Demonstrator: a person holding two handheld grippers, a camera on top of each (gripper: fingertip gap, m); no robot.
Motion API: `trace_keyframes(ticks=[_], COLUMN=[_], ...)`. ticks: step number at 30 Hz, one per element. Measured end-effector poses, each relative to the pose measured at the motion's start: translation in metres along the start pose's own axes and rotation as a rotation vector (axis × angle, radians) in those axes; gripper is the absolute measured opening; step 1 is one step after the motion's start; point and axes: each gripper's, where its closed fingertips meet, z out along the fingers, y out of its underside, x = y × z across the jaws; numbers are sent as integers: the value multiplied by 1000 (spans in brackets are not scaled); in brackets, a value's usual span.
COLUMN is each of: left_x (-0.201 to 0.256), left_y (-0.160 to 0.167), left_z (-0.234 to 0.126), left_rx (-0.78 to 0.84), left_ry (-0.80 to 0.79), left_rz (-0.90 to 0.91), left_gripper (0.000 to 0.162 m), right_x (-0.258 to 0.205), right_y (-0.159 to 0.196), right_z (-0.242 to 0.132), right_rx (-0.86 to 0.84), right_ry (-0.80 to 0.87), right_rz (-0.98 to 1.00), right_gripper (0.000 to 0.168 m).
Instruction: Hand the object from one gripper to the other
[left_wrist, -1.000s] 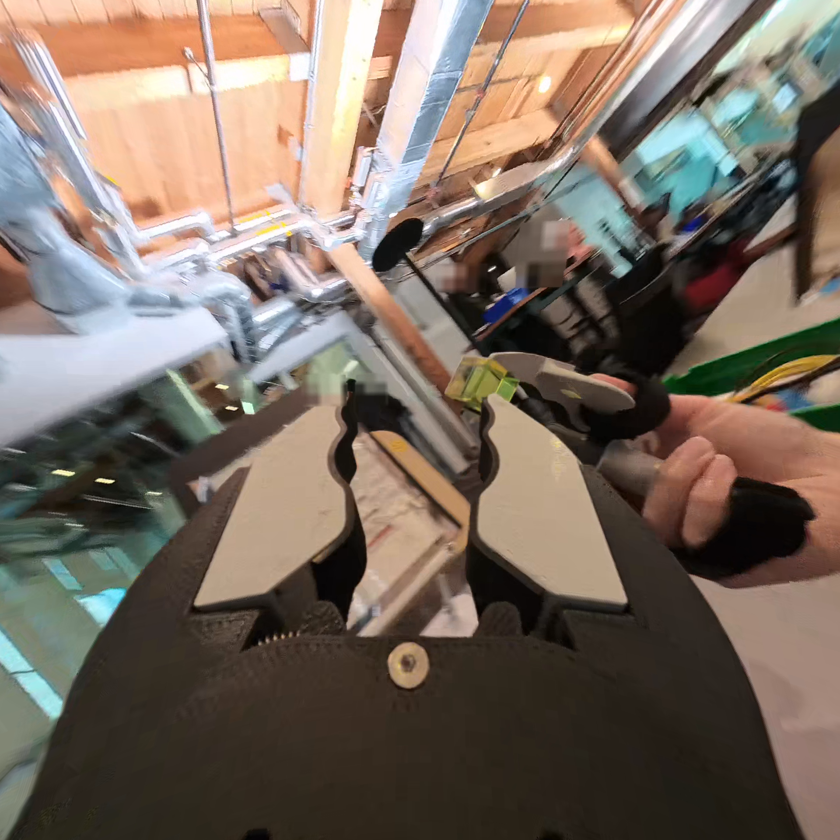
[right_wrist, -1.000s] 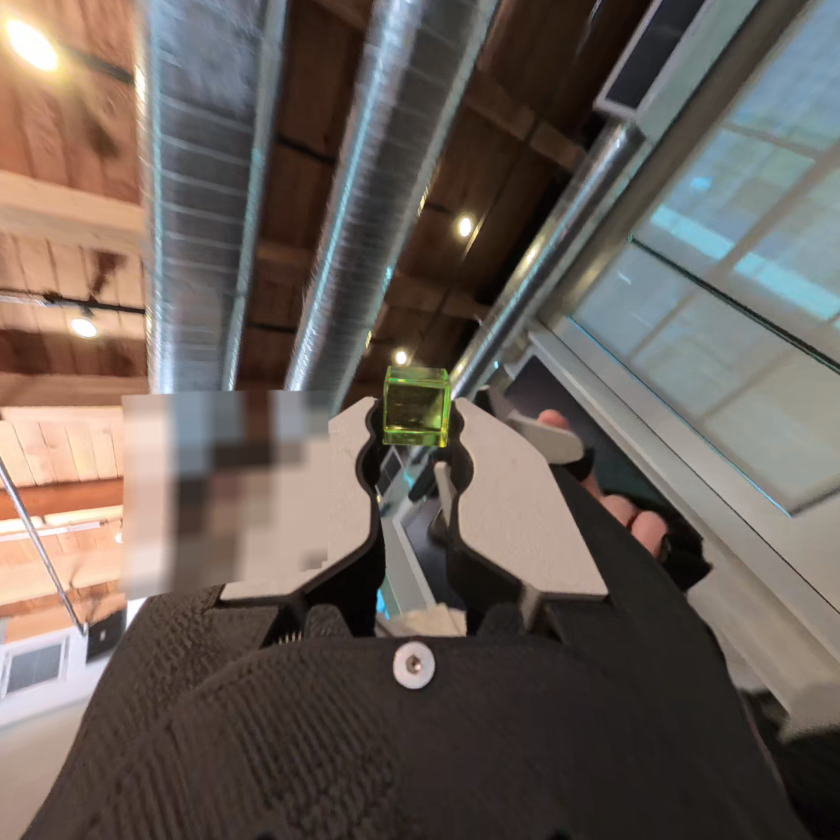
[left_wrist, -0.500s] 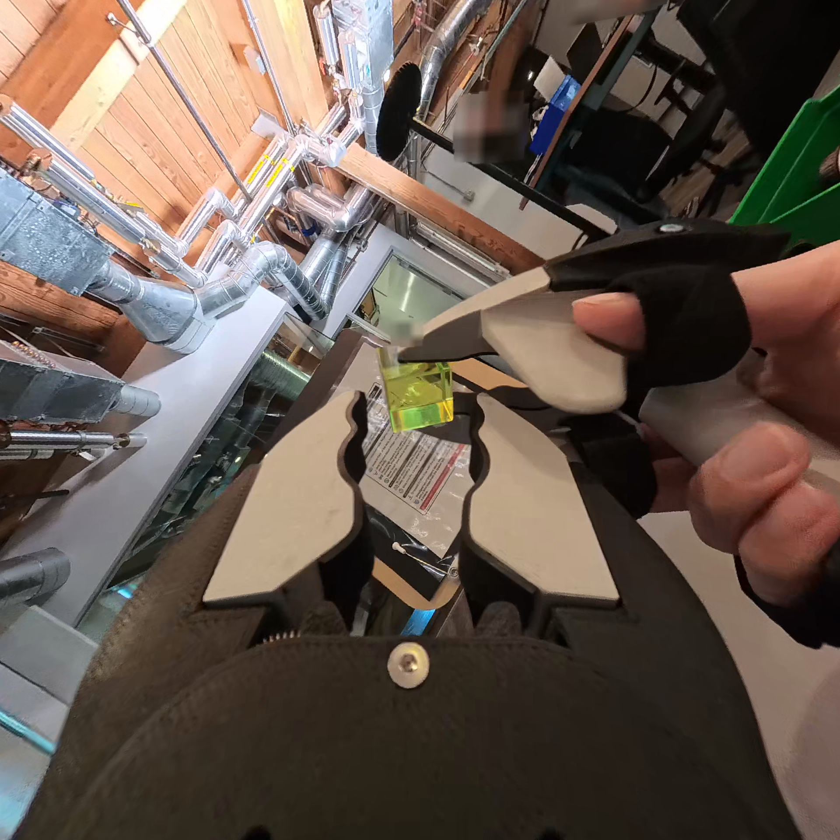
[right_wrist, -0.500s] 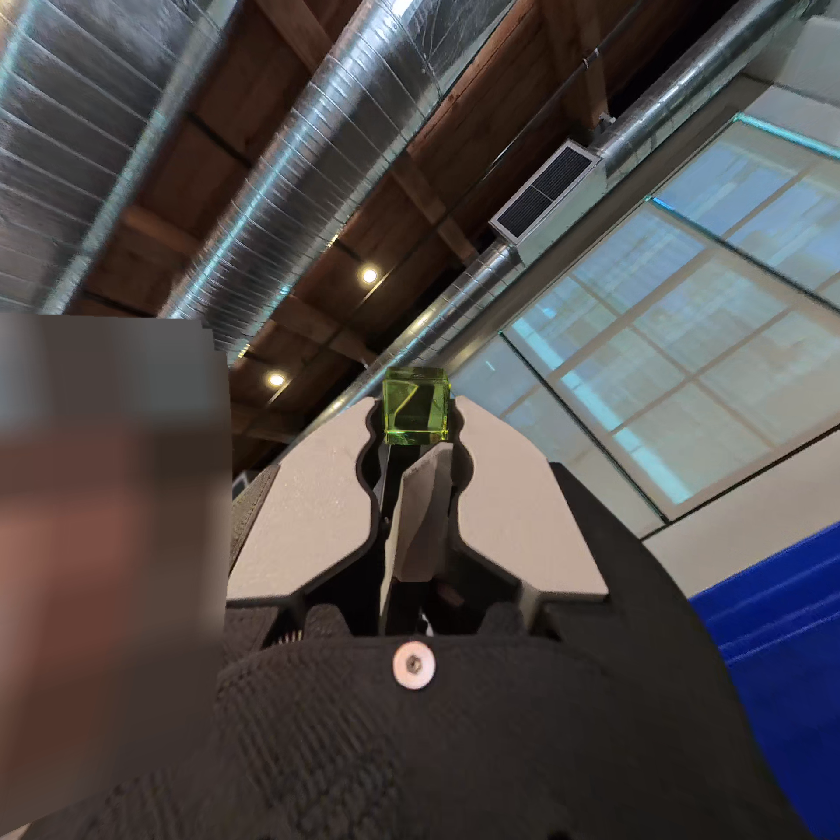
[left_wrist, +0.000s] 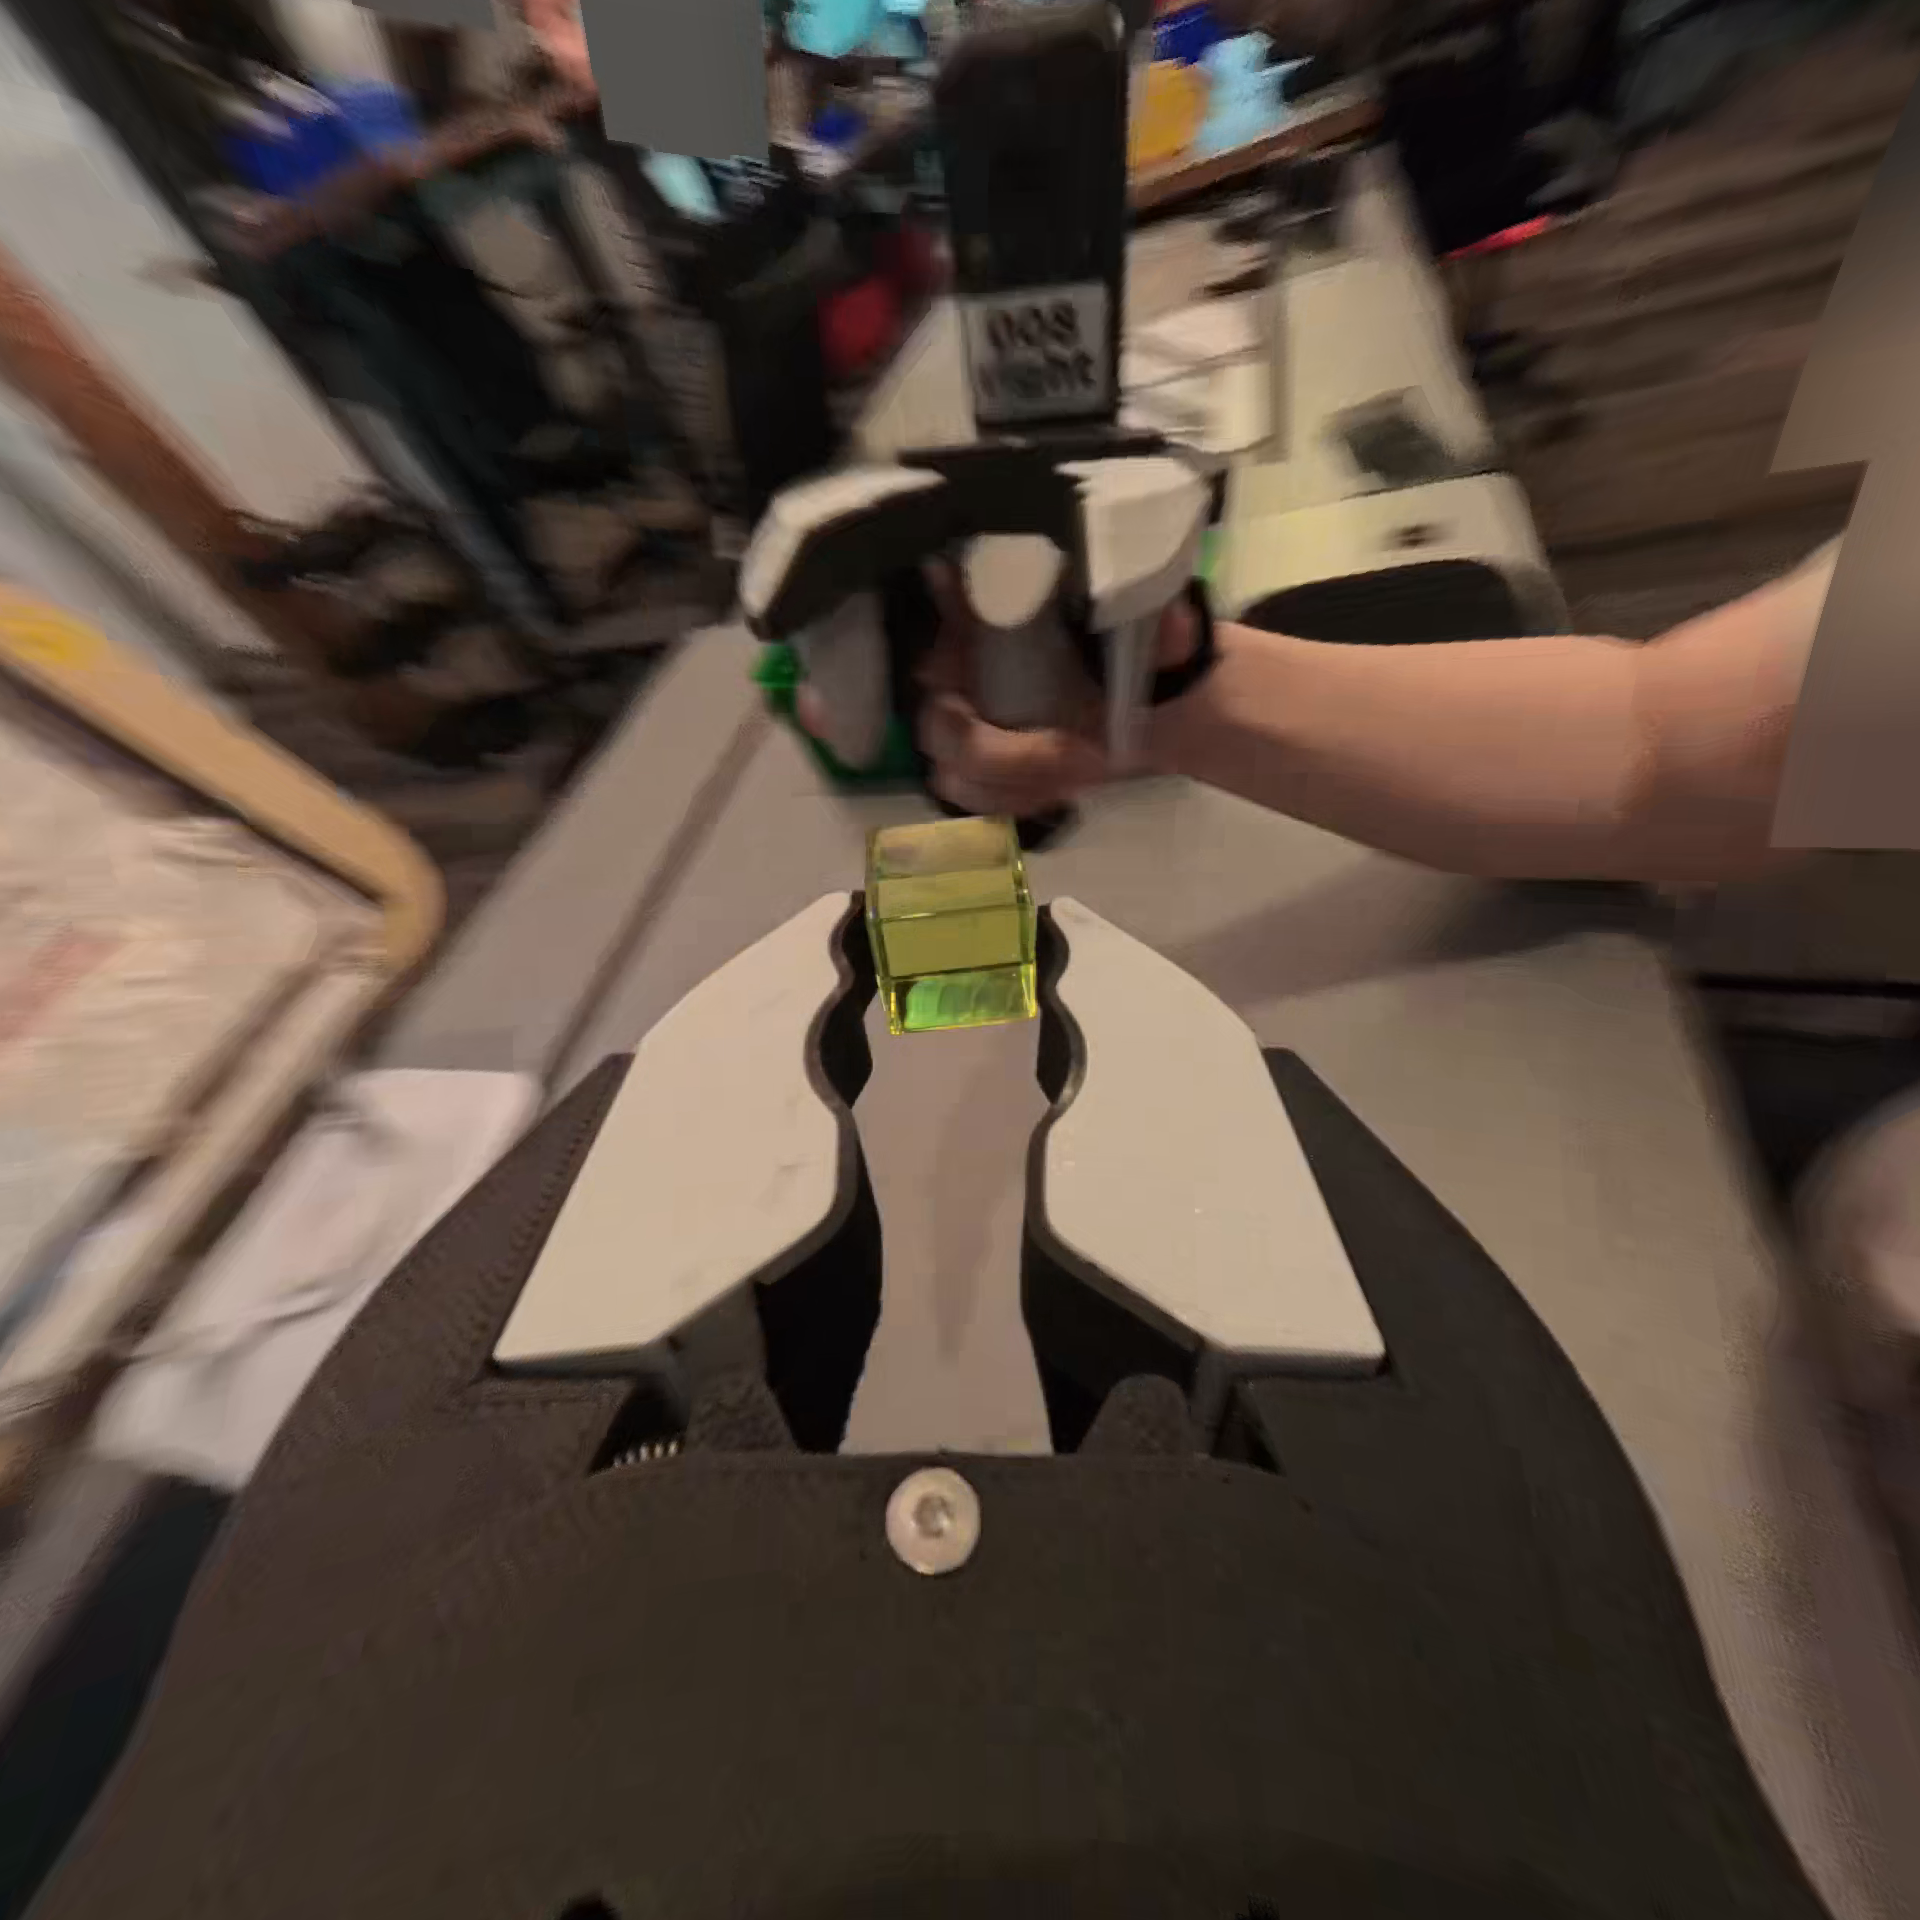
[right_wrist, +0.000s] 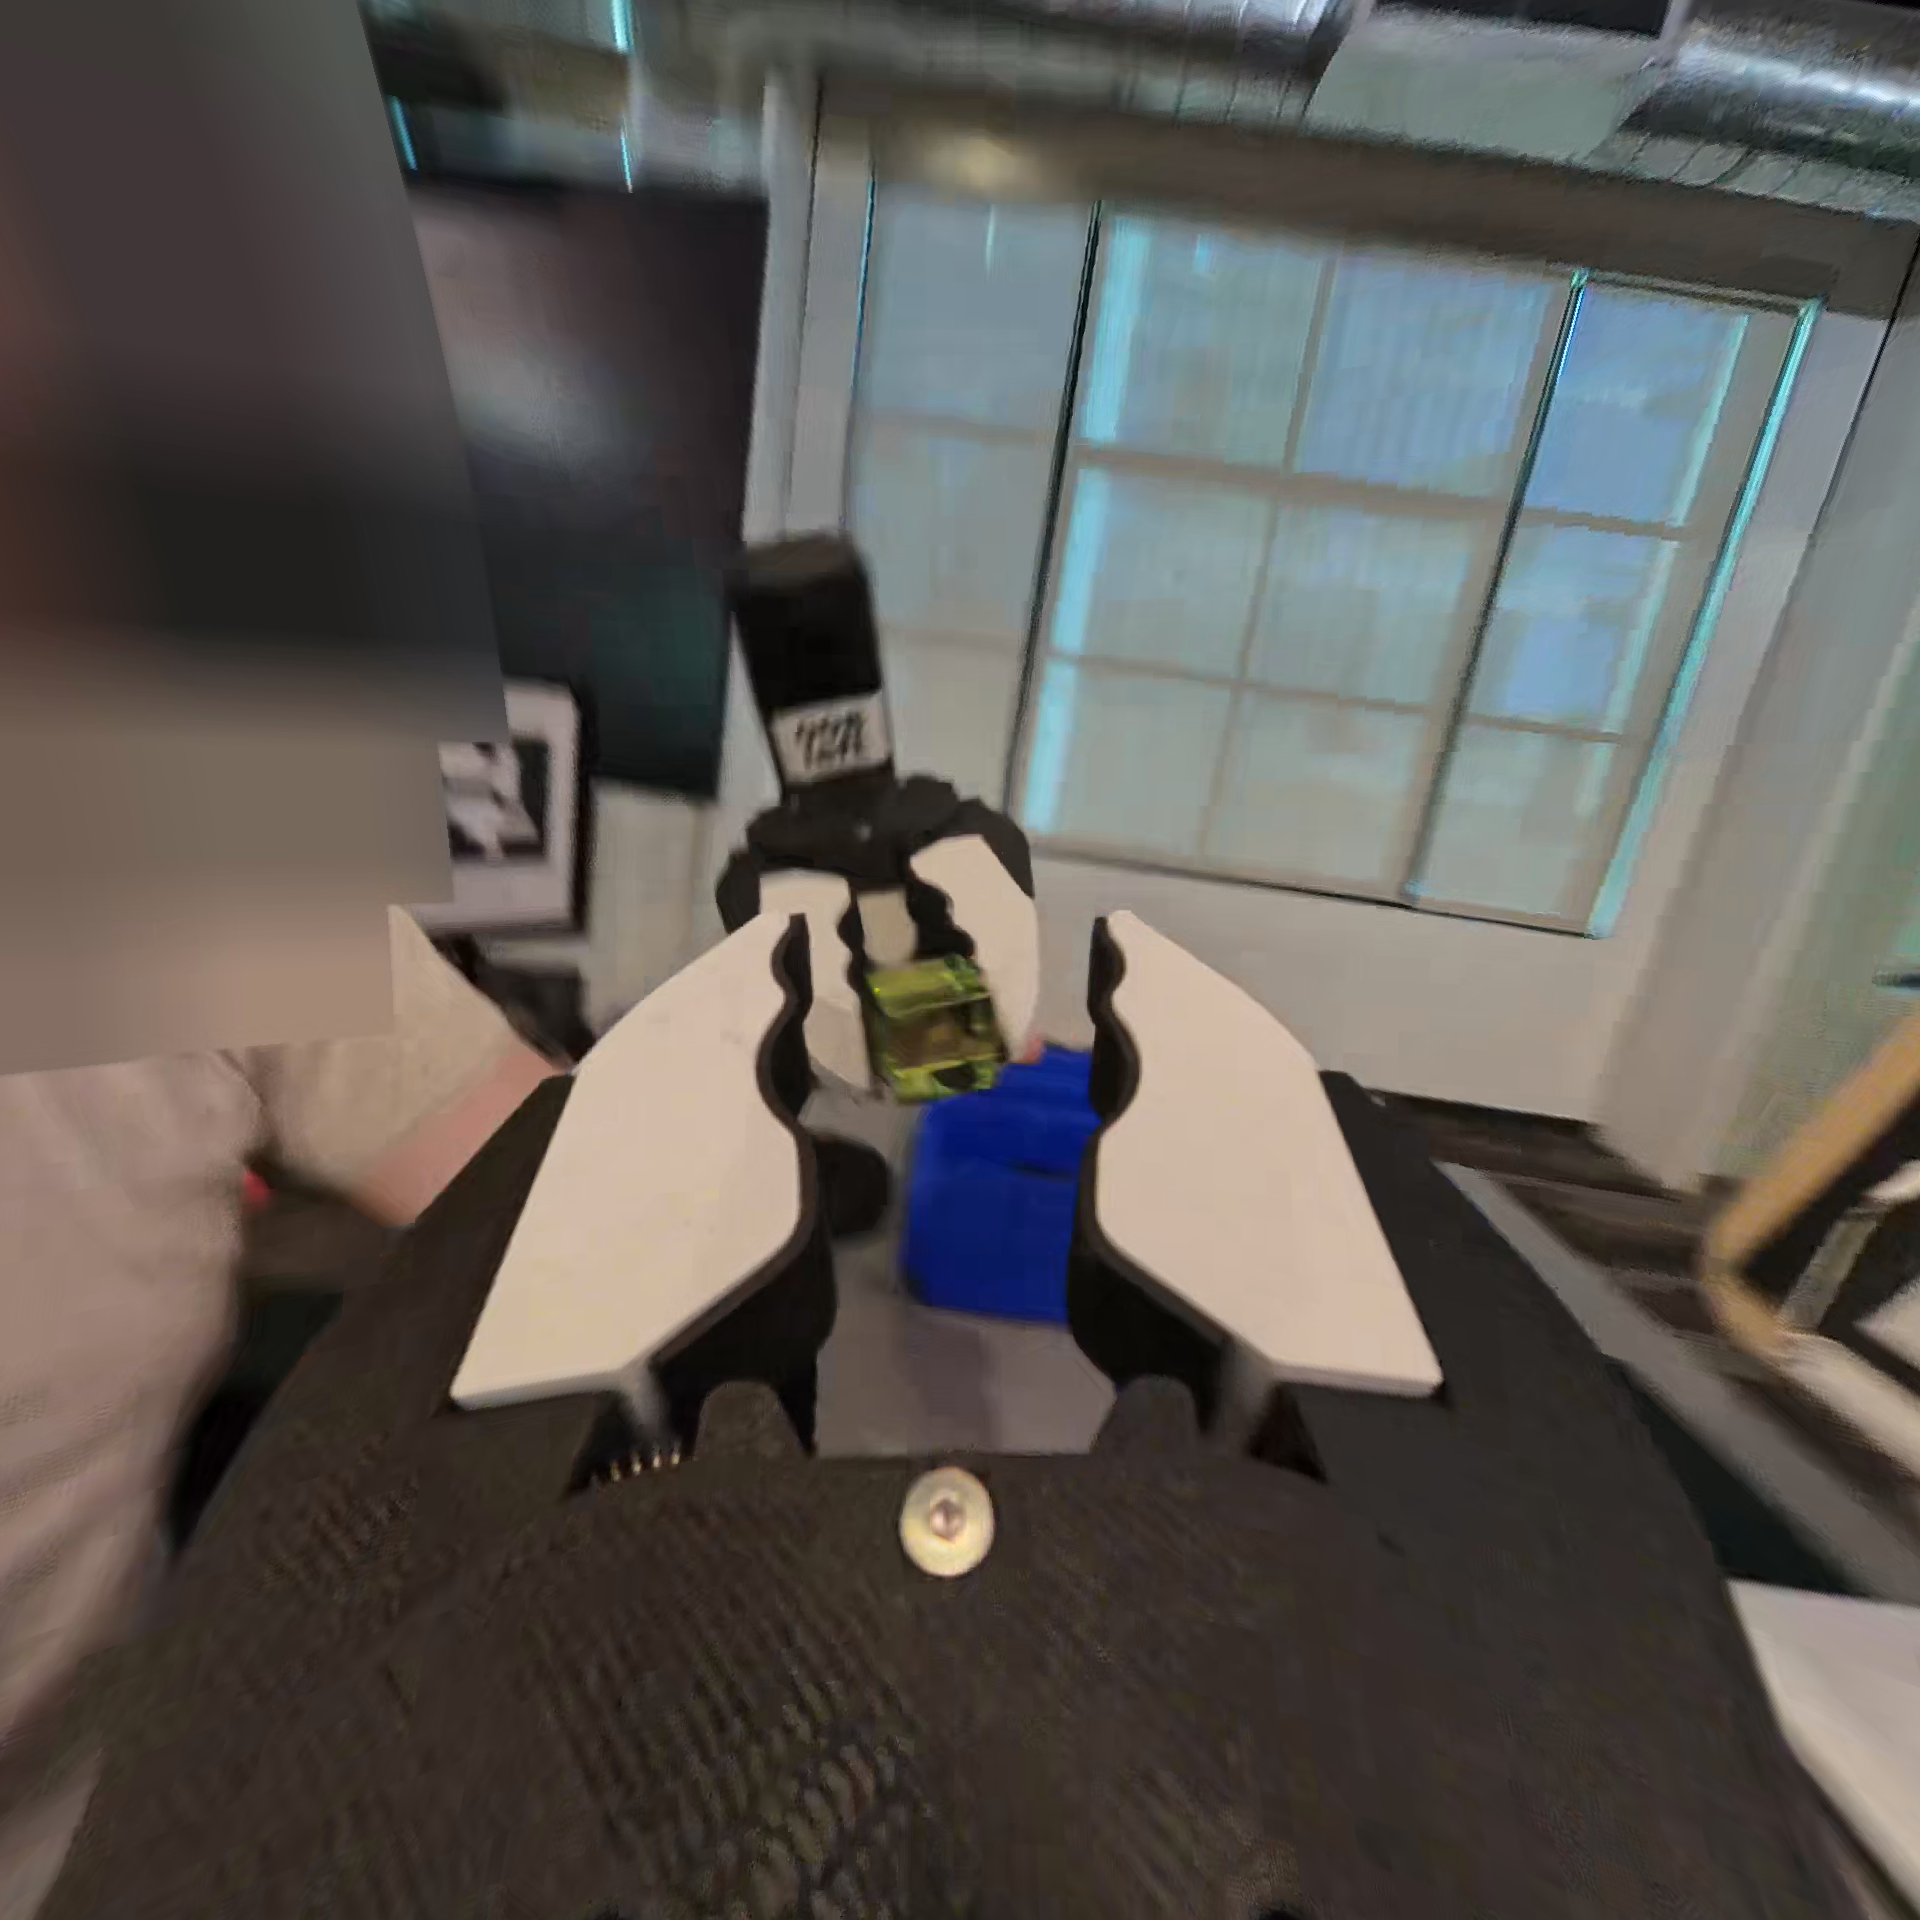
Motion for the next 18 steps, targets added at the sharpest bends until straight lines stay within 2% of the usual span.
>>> trace_keyframes(ticks=[1,5,8,10,11,12,14,16,18], left_x=[10,19,17,22,23,22,18,10,-4], left_y=[1,-3,-5,-3,-3,-6,-12,-19,-18], left_z=[0,1,3,6,8,8,6,4,5], left_rx=[5,53,90,74,72,94,143,205,214], left_ry=[111,355,431,461,462,468,465,416,257], left_rz=[-70,-401,-527,-543,-545,-556,-562,-530,-407], left_gripper=[28,28,28,28,28,28,31,47,64], right_x=[-6,-19,-17,-19,-21,-21,-17,-9,0], right_y=[6,23,38,41,41,41,35,27,11], right_z=[0,6,18,24,25,25,23,18,12], right_rx=[-92,-340,-482,-490,-487,-488,-480,-457,-352], right_ry=[14,121,177,189,183,177,210,248,291], right_rz=[-132,-725,-922,-974,-984,-975,-922,-832,-653], right_gripper=[53,54,58,54,36,28,29,28,28])
